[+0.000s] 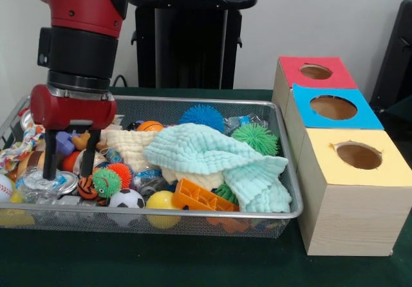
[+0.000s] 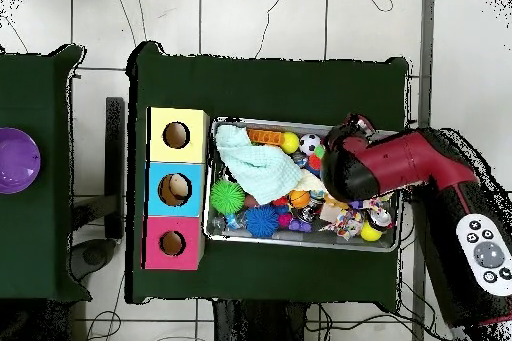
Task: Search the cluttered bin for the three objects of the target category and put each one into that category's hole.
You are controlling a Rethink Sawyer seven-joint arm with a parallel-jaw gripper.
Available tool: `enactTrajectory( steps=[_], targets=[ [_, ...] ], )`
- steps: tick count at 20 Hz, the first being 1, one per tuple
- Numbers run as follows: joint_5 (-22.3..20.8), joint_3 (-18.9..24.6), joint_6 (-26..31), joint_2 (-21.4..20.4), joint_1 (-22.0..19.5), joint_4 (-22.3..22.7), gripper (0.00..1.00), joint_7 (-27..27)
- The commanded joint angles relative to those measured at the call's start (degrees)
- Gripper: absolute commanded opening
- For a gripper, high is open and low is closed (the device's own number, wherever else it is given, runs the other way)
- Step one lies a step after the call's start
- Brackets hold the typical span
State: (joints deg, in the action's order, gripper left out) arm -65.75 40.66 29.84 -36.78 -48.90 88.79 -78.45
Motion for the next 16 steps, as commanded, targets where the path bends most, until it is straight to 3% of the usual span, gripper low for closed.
enactTrajectory(
  steps=[1,7,16],
  targets=[
    [-5.02,-4.28,-3.64,-3.24,1.56,4.44,1.00,4.33],
    [-5.90,-6.48,-4.86,-4.05,2.32,6.03,1.00,3.06],
    [-10.83,-14.74,-11.26,-3.56,6.20,7.86,1.00,-7.08]
  ],
)
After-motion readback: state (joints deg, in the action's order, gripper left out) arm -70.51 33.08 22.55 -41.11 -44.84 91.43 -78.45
